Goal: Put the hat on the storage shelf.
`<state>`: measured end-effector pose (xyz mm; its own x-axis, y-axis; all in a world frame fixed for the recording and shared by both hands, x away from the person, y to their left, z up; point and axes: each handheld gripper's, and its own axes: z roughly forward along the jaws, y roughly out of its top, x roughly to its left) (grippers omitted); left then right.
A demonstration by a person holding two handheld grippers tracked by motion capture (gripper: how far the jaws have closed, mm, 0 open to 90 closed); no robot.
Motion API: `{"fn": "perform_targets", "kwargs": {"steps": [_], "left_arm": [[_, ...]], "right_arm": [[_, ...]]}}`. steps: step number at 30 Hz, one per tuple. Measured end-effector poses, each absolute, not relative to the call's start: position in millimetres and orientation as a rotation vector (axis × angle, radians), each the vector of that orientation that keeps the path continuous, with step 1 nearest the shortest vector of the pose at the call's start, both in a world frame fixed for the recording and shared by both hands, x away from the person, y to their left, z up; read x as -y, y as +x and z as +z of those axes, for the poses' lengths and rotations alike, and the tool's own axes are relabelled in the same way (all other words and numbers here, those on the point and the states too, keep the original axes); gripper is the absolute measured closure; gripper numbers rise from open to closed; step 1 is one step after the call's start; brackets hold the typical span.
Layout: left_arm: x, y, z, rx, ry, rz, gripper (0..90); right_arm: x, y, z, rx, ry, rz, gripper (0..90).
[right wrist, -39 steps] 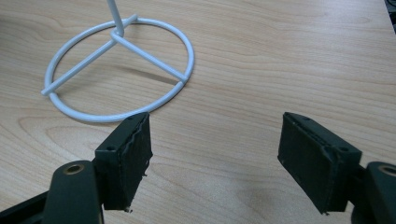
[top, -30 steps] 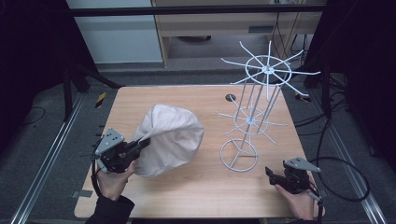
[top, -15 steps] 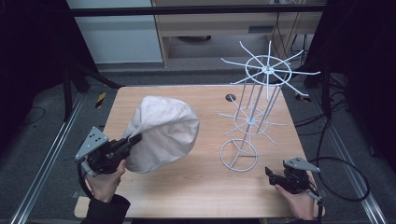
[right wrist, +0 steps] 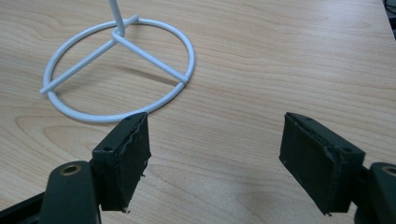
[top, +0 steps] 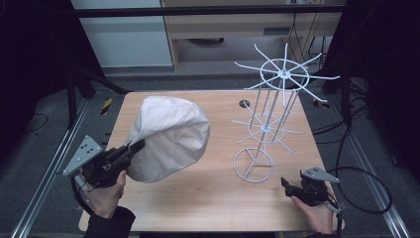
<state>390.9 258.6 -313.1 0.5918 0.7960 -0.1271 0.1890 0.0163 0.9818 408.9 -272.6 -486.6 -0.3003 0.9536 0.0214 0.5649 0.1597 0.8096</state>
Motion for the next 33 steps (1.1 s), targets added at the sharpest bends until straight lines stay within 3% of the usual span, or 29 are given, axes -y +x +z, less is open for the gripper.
{"fn": "perform_targets", "kwargs": {"steps": [17,33], "left_arm": [[-262.4,376.4,-297.8,-0.809,1.424,0.62,88.7],[-257.4,374.0,-282.4,-0.757,1.333,0.58,88.7]], "right_arm": [[273.2,409.4,-487.3,-1.937,1.426,1.003,24.2],[273.9,408.7,-488.0,-1.932,1.429,1.004,24.0]]}}
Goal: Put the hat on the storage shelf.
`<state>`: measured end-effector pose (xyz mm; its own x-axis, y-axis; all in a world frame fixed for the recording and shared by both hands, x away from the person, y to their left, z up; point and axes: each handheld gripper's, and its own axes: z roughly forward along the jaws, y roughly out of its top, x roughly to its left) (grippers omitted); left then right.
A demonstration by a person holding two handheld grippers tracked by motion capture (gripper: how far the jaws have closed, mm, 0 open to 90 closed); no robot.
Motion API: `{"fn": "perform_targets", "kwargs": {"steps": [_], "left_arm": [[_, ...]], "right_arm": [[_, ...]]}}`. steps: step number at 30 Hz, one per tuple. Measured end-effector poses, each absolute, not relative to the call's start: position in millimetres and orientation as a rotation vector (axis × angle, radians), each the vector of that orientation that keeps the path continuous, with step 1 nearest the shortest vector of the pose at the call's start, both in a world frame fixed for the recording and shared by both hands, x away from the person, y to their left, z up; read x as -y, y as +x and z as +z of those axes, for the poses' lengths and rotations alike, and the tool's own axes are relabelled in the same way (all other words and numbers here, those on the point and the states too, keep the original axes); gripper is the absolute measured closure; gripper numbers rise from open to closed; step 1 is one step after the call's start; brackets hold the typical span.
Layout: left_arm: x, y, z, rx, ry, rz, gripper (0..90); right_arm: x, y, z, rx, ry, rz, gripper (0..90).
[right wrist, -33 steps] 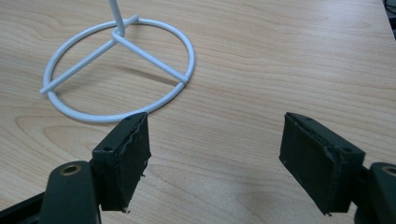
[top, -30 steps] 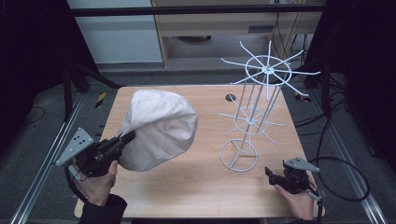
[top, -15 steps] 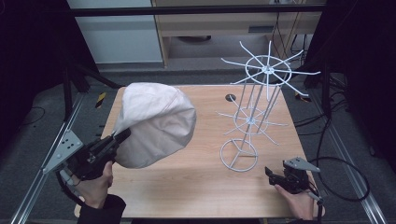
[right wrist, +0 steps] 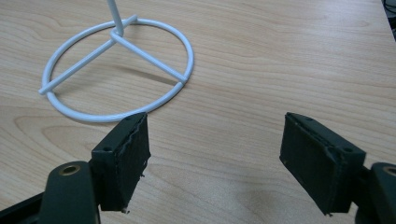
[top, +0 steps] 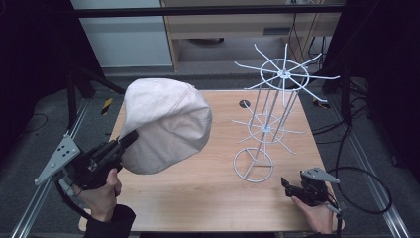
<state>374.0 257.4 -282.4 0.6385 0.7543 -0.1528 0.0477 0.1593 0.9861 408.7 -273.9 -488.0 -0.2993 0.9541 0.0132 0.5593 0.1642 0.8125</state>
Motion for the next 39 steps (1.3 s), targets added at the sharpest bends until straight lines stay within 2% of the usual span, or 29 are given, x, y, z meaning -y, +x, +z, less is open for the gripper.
{"fn": "perform_targets", "kwargs": {"steps": [14,39], "left_arm": [[-252.9,377.6,-269.7,-0.722,1.233,0.547,88.7],[-230.6,377.9,-244.7,-0.639,1.168,0.514,88.6]], "right_arm": [[274.3,408.5,-488.4,-1.928,1.424,1.013,24.0],[273.3,408.3,-488.5,-1.926,1.421,1.019,23.9]]}}
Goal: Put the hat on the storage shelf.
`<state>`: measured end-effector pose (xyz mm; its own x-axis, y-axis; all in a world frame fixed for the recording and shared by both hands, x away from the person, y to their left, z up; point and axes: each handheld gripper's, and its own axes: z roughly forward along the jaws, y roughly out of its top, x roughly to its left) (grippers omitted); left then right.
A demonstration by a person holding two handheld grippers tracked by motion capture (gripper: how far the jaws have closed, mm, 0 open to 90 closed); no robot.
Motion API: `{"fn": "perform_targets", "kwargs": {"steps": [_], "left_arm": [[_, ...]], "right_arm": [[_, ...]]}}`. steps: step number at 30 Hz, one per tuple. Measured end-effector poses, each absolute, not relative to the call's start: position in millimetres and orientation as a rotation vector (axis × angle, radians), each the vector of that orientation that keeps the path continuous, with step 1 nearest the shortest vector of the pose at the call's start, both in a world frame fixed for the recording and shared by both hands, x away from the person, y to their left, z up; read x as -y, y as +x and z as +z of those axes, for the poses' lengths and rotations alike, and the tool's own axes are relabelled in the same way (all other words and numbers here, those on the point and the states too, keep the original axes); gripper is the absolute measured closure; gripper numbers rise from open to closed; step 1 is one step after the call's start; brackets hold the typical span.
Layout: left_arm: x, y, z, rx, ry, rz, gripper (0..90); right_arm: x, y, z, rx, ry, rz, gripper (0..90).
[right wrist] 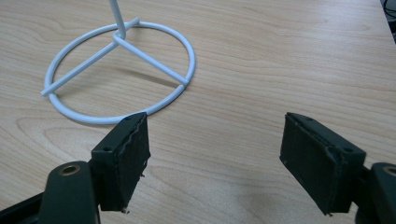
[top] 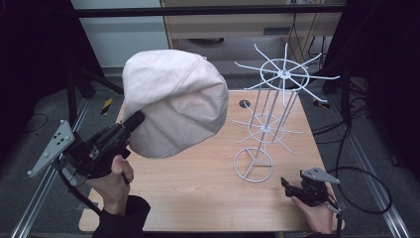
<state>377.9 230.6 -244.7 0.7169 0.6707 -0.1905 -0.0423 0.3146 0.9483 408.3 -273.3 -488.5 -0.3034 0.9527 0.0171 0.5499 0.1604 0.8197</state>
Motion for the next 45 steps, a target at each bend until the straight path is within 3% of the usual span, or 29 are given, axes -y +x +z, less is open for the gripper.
{"fn": "perform_targets", "kwargs": {"steps": [45], "left_arm": [[-162.4,396.7,-219.8,-0.552,1.156,0.415,88.6]], "right_arm": [[273.2,407.9,-487.8,-1.918,1.418,1.042,23.8]]}}
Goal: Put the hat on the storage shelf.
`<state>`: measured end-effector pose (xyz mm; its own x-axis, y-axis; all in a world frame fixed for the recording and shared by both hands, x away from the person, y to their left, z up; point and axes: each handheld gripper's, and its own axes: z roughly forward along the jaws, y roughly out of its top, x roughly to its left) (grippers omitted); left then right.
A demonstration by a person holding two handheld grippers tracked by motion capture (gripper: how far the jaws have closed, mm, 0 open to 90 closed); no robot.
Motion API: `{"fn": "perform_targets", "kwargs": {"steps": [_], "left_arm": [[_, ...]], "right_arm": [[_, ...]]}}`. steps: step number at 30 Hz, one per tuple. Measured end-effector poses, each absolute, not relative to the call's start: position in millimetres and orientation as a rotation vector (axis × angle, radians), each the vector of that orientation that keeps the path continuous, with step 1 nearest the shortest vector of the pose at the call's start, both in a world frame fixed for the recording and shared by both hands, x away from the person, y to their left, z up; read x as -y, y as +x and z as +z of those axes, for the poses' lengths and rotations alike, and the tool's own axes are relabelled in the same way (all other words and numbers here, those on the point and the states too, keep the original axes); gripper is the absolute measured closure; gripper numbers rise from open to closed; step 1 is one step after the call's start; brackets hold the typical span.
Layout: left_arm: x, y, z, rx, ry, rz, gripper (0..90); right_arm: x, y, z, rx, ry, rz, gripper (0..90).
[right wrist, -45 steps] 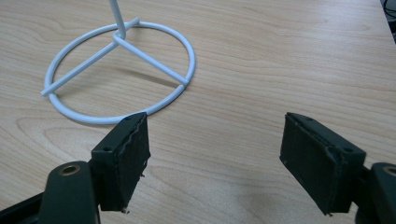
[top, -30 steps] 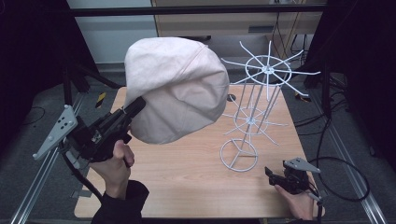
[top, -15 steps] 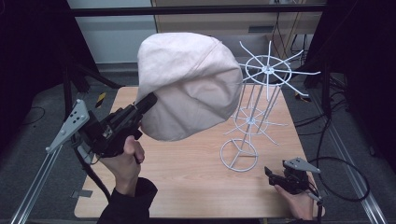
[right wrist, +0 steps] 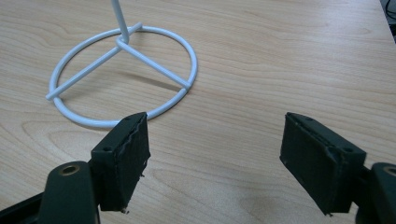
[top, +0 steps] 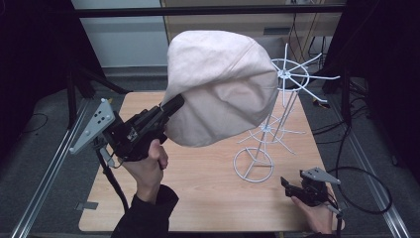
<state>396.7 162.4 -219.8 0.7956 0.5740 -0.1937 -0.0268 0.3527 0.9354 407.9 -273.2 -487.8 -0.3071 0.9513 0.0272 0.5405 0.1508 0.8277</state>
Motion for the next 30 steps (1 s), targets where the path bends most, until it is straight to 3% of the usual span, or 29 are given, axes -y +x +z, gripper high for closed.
{"fn": "perform_targets", "kwargs": {"steps": [30], "left_arm": [[-137.6,420.8,-243.7,-0.599,1.255,0.384,88.6]], "right_arm": [[274.9,407.6,-487.9,-1.918,1.421,1.043,23.8]]}}
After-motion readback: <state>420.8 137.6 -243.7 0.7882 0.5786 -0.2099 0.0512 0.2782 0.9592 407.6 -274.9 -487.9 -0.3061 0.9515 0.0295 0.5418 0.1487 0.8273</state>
